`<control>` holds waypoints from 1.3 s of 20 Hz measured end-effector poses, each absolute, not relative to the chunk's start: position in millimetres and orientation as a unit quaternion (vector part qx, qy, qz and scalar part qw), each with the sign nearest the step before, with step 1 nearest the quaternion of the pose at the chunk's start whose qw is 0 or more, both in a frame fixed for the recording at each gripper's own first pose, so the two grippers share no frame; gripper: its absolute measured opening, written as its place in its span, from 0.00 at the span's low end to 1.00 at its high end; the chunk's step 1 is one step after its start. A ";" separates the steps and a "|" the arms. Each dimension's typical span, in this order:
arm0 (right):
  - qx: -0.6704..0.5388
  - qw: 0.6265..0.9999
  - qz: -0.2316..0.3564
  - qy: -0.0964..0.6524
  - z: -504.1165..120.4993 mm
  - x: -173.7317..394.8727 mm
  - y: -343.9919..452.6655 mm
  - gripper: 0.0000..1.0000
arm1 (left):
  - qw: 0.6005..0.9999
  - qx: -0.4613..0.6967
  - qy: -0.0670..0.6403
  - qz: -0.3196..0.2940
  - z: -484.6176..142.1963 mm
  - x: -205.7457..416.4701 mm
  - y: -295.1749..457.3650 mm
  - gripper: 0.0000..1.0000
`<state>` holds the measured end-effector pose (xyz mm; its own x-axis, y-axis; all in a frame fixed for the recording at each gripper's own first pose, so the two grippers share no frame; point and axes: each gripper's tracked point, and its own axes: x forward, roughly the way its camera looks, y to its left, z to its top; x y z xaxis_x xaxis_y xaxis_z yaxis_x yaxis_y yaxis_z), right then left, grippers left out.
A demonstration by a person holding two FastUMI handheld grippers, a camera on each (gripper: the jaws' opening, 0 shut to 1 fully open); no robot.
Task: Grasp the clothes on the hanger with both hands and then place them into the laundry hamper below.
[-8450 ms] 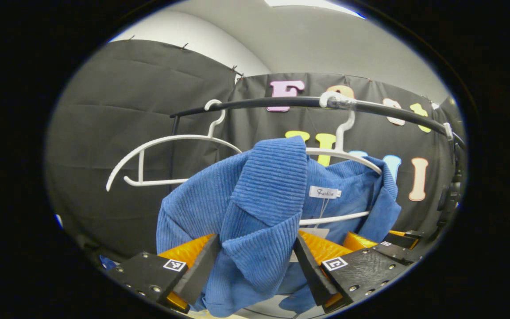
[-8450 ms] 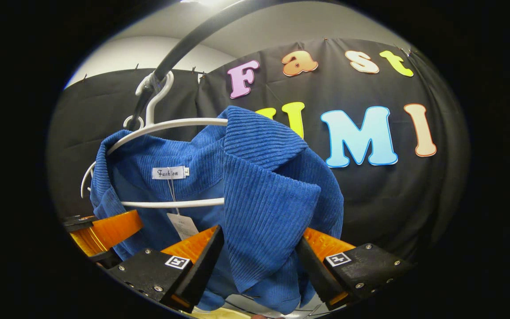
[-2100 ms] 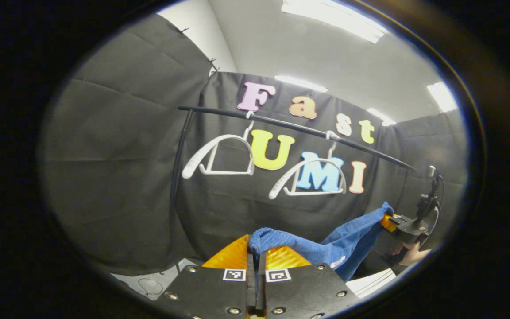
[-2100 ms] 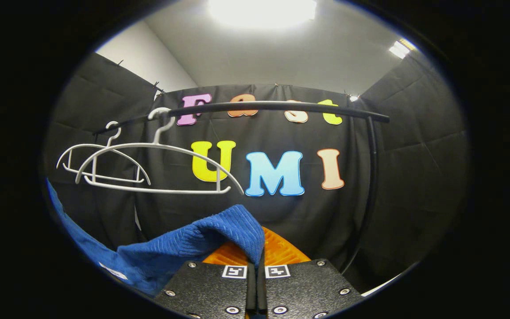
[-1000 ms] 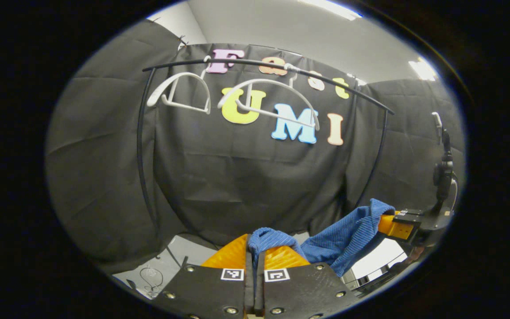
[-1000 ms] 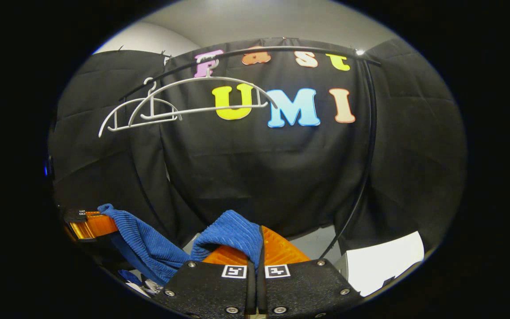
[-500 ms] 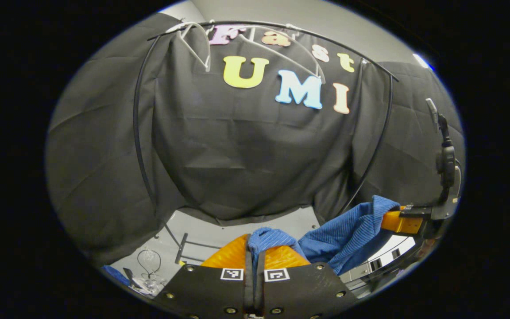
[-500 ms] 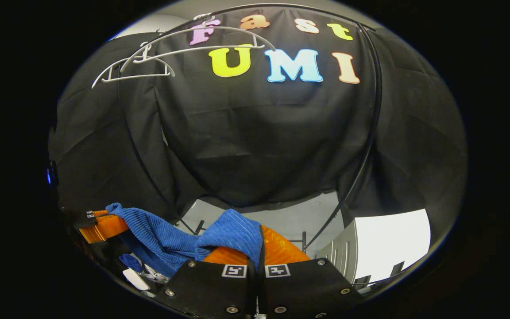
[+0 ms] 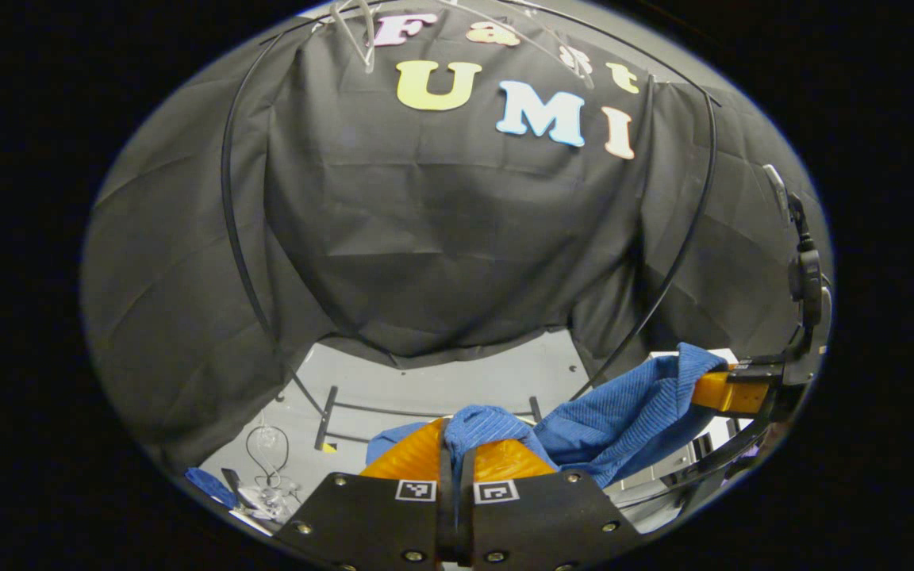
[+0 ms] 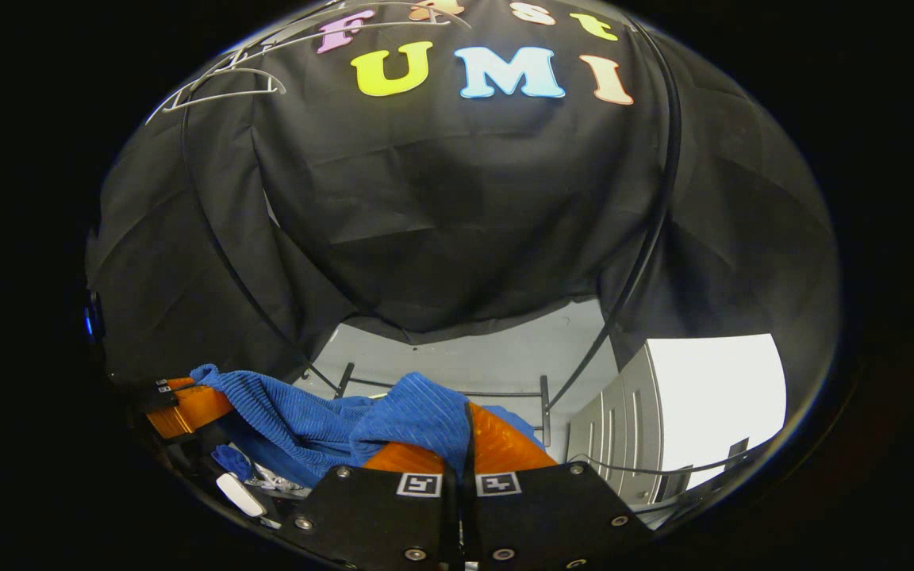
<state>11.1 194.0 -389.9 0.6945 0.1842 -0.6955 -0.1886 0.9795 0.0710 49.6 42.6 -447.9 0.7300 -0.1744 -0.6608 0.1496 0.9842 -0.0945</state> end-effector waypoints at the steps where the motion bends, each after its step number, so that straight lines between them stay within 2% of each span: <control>1: -0.001 0.918 0.098 0.384 -395.2 8.9 194.0 0.01 | 0.928 -0.018 0.363 -0.086 -454.0 50.1 43.2 0.02; 12: 0.005 0.902 0.091 0.423 -421.0 0.8 193.1 0.04 | 0.912 -0.006 0.400 -0.093 -494.9 42.7 35.8 0.00; 17: 0.010 0.894 0.088 0.439 -434.4 -8.4 194.0 0.14 | 0.900 -0.001 0.425 -0.095 -514.0 37.0 32.9 0.05; 18: 0.013 0.892 0.085 0.443 -436.6 -10.5 193.6 0.14 | 0.897 -0.002 0.432 -0.095 -519.7 35.1 32.1 0.00; 20: 0.013 0.888 0.081 0.452 -440.7 -13.7 194.2 0.11 | 0.892 -0.004 0.444 -0.090 -528.9 30.8 40.0 0.00; 21: 0.013 0.887 0.083 0.454 -441.0 -15.4 195.6 0.20 | 0.890 -0.007 0.449 -0.086 -533.1 28.4 45.3 0.11; 23: 0.018 0.885 0.093 0.456 -439.5 -20.2 204.7 0.26 | 0.884 -0.021 0.460 -0.085 -539.1 22.2 47.7 0.14; 24: 0.019 0.883 0.098 0.459 -440.9 -21.9 208.4 0.33 | 0.883 -0.027 0.461 -0.085 -540.2 21.5 48.9 0.28; 25: 0.018 0.882 0.101 0.460 -438.5 -22.6 209.0 0.51 | 0.883 -0.033 0.460 -0.087 -540.0 21.4 50.0 0.42; 26: 0.016 0.883 0.101 0.459 -437.6 -22.8 209.6 0.65 | 0.884 -0.038 0.457 -0.089 -539.8 20.7 50.3 0.56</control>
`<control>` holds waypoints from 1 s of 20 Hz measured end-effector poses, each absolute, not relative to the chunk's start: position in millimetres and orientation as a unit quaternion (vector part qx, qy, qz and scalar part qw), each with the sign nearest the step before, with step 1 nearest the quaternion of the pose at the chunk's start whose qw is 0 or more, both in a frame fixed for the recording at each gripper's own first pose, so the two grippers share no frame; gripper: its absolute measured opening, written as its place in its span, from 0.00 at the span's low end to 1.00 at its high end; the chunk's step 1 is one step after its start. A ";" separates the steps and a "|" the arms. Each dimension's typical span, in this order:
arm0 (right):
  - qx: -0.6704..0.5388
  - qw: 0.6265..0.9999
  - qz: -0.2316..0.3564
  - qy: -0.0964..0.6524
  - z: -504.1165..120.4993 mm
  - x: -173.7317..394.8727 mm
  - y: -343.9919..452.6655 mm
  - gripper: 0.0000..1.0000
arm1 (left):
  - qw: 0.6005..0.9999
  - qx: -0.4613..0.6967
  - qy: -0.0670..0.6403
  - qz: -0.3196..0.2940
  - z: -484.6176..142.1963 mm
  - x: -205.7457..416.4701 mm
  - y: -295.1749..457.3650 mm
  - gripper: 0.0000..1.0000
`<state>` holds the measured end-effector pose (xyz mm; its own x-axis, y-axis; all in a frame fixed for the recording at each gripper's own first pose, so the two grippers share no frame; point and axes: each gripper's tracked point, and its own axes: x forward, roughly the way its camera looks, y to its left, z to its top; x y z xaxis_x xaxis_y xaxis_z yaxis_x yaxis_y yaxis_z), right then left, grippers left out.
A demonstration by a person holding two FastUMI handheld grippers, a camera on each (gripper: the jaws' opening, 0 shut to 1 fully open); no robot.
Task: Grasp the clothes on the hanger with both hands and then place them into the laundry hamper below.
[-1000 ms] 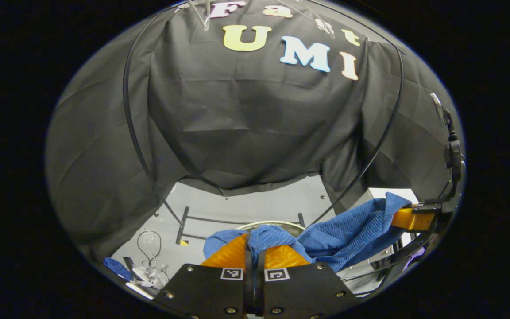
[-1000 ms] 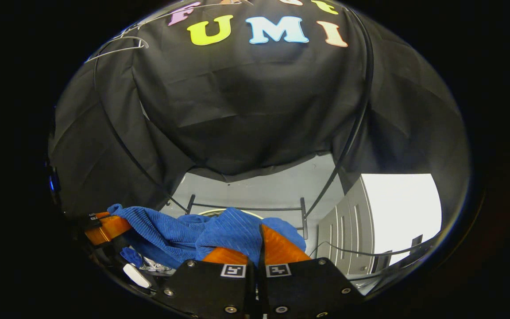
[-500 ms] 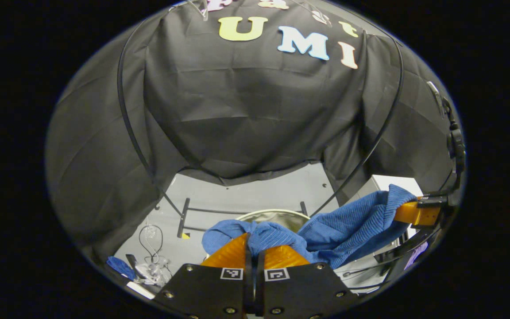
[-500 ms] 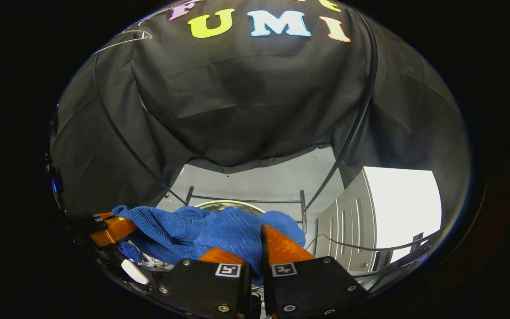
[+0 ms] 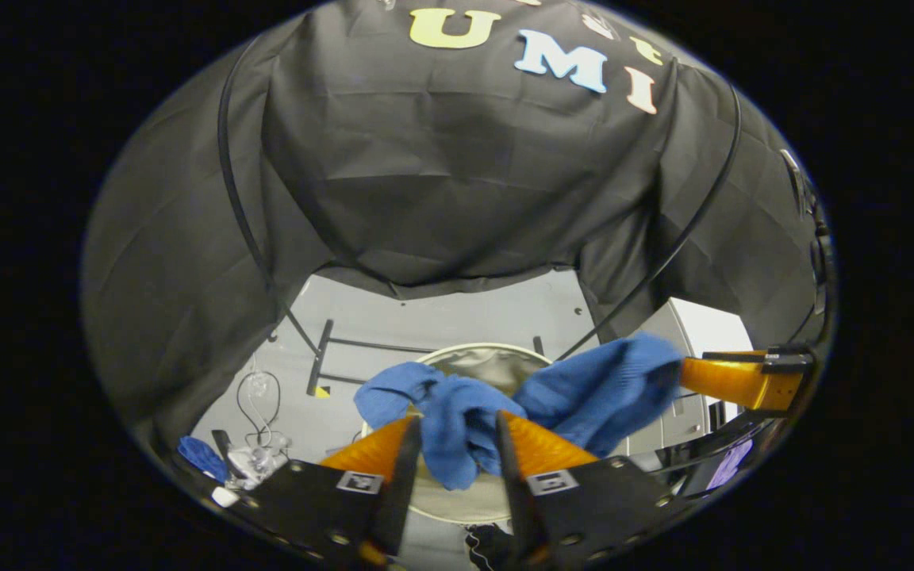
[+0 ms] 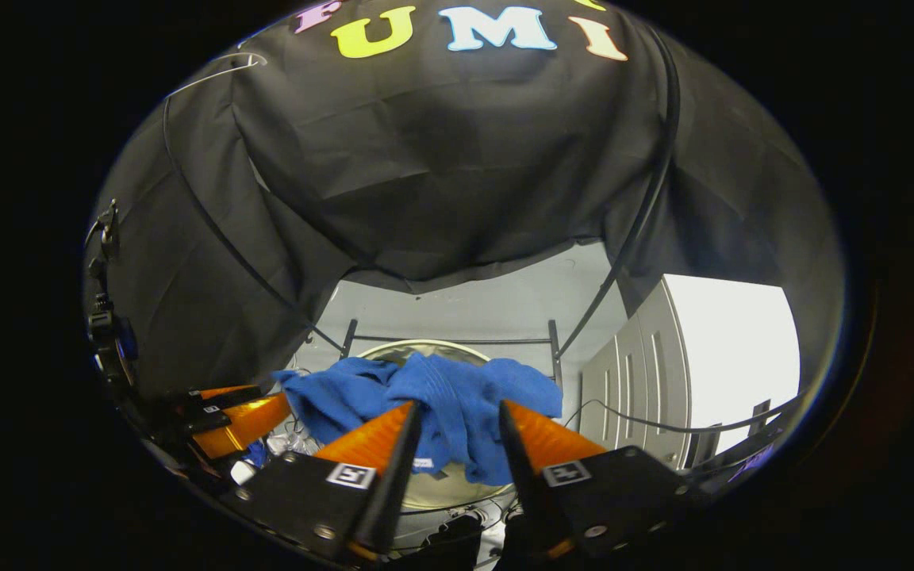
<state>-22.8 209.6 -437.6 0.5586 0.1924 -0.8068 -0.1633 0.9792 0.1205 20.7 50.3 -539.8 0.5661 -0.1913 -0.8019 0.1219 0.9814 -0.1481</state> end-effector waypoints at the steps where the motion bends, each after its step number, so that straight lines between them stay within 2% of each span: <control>1: 0.012 0.883 0.100 0.458 -433.8 -22.9 209.1 0.79 | 0.884 -0.038 0.458 -0.086 -539.7 19.8 53.8 0.70; 3: 0.000 0.889 0.094 0.448 -423.8 -22.5 205.9 0.95 | 0.884 -0.031 0.459 -0.081 -538.9 16.1 64.5 0.96; 7: -0.013 0.898 0.079 0.434 -402.4 -25.9 188.7 0.95 | 0.892 -0.013 0.445 -0.081 -522.3 12.7 71.7 0.94; 11: -0.005 0.909 0.050 0.413 -370.1 -28.4 160.7 0.95 | 0.911 0.018 0.402 -0.084 -470.7 15.6 67.0 0.93; 17: 0.026 0.943 0.003 0.332 -292.6 -16.4 105.5 0.95 | 0.954 0.080 0.281 -0.069 -329.8 43.0 41.8 0.94; 20: 0.037 0.961 -0.019 0.272 -246.4 -7.6 72.2 0.95 | 0.969 0.079 0.222 -0.072 -250.7 49.0 3.4 0.93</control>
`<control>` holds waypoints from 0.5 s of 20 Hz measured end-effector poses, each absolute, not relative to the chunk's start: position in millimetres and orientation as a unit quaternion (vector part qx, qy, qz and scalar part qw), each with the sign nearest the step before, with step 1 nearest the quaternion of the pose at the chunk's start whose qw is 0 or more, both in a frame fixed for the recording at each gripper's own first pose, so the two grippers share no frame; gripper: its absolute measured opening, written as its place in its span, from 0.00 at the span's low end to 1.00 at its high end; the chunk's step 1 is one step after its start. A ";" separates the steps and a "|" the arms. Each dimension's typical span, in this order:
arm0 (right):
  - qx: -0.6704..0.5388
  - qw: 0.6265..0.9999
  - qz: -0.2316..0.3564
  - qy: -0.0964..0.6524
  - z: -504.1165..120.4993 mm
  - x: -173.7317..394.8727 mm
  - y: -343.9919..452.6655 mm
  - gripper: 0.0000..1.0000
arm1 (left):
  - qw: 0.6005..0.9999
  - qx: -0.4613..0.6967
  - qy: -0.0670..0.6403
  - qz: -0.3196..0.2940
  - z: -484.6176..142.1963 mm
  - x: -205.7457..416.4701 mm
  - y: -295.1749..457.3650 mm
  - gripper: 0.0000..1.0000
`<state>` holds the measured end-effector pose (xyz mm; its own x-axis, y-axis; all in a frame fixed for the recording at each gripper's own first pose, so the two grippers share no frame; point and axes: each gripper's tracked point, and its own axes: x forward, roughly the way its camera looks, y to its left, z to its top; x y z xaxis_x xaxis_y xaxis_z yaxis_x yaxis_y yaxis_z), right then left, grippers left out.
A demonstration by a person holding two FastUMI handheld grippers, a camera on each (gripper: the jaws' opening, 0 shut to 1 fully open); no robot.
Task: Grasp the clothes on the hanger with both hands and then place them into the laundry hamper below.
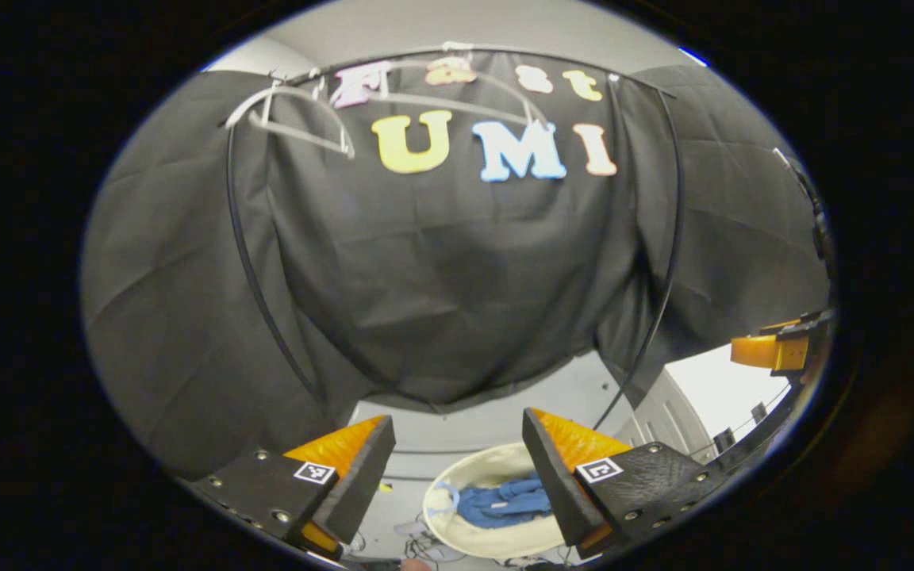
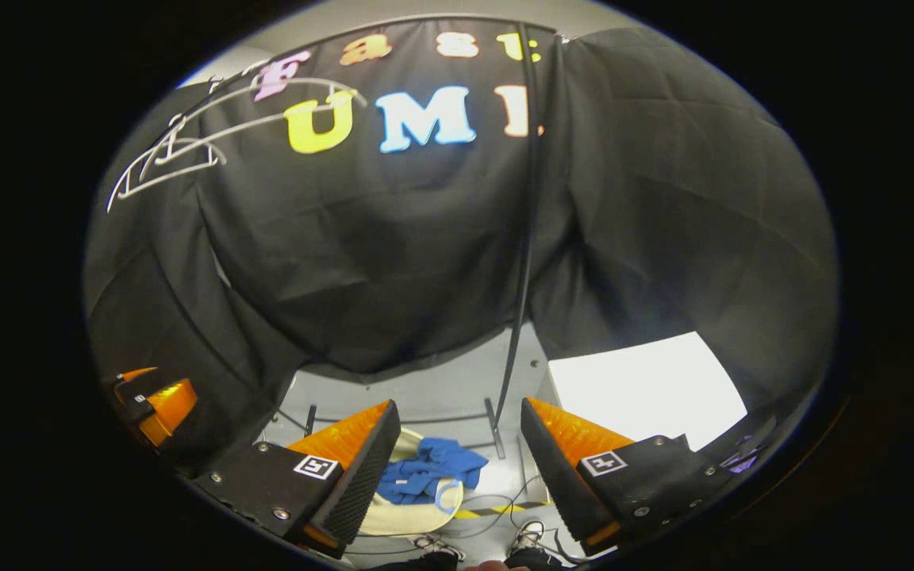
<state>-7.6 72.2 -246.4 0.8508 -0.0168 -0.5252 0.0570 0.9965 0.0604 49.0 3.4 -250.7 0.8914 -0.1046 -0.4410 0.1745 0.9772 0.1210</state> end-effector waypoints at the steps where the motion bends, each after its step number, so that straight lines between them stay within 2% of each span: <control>1: 0.042 0.967 -0.025 0.252 -230.6 -4.0 61.9 0.95 | 0.973 0.071 0.211 -0.069 -226.7 49.6 -7.8 0.94; 5: 0.060 0.980 -0.028 0.187 -176.1 9.6 23.2 0.95 | 0.988 0.023 0.147 -0.043 -126.9 49.4 -45.4 0.93; 6: 0.059 0.983 -0.029 0.170 -160.9 13.6 11.8 0.98 | 0.991 0.019 0.131 -0.035 -104.6 45.1 -49.1 0.93; 10: 0.051 0.995 -0.013 0.088 -94.4 21.6 -20.1 0.92 | 0.997 0.011 0.079 -0.007 -37.4 28.6 -70.3 0.93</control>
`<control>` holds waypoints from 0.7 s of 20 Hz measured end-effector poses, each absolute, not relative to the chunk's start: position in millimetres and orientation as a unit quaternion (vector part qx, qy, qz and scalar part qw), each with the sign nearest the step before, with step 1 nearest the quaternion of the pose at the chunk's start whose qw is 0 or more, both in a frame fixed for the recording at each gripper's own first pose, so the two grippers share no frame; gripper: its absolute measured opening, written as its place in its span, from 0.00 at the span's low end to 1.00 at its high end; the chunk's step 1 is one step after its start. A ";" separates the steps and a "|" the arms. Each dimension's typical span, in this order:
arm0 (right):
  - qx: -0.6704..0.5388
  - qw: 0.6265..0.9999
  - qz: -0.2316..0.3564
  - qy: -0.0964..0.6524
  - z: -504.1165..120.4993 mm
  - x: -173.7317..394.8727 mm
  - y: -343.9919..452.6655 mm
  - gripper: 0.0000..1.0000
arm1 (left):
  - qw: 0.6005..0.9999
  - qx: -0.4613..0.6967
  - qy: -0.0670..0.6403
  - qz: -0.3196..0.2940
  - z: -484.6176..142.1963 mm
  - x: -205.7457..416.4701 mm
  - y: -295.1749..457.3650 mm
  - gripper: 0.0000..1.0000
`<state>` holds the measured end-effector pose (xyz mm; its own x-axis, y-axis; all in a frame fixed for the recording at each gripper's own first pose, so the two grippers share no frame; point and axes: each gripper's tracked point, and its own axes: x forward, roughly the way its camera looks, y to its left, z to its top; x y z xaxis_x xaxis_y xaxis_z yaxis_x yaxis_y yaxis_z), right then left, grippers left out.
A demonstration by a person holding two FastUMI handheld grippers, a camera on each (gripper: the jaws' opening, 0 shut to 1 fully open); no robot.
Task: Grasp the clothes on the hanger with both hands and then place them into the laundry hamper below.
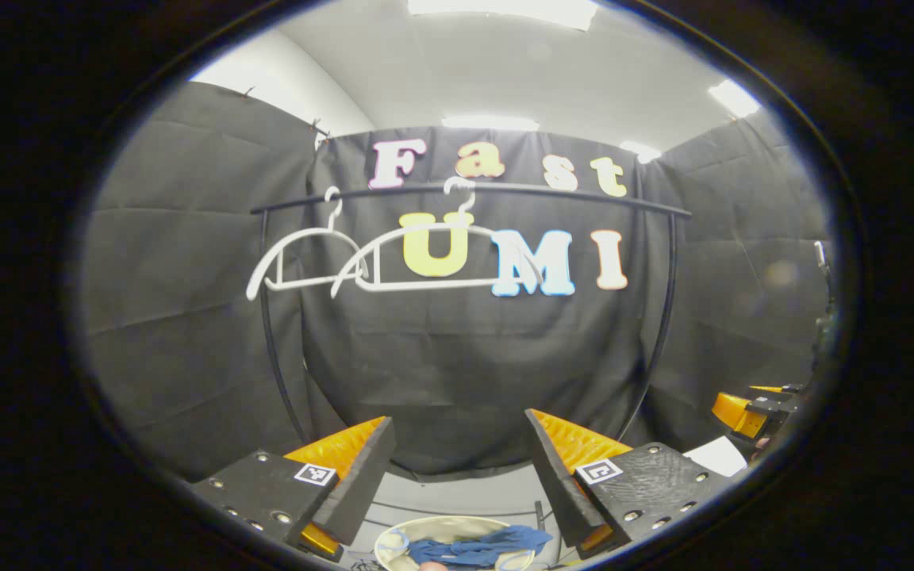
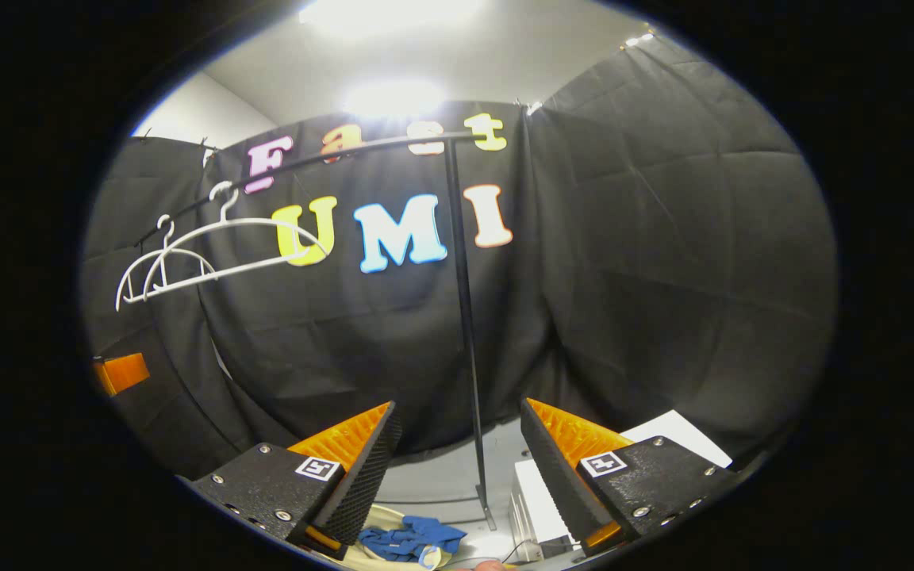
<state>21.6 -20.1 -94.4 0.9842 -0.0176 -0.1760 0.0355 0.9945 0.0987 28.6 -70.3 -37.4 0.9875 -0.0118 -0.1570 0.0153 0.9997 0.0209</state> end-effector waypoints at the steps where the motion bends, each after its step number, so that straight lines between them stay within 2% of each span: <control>1: 0.047 0.996 -0.011 0.075 -83.6 23.1 -27.8 0.92 | 0.998 0.007 0.066 0.001 -23.5 23.6 -74.9 0.93; 4: 0.037 0.999 -0.016 0.036 -47.1 19.4 -63.7 0.91 | 0.999 0.011 0.012 0.045 27.0 4.5 -73.5 0.92; 5: 0.032 0.999 -0.018 0.021 -37.2 20.3 -73.7 0.94 | 0.998 0.018 -0.006 0.058 41.4 -3.4 -75.7 0.92; 7: 0.019 1.000 -0.020 -0.010 -18.2 20.8 -90.0 0.91 | 0.997 0.021 -0.026 0.073 44.5 -17.1 -76.5 0.92; 11: 0.005 0.999 -0.017 -0.034 6.7 15.5 -109.1 0.94 | 0.997 -0.021 -0.028 0.072 57.5 -29.5 -83.9 0.93; 12: 0.010 0.999 -0.018 -0.041 14.3 13.2 -114.1 0.91 | 0.997 -0.023 -0.033 0.070 62.6 -31.7 -83.1 0.93; 14: 0.020 0.998 -0.019 -0.051 22.6 7.0 -117.6 0.91 | 0.997 -0.014 -0.039 0.068 67.8 -35.5 -77.2 0.93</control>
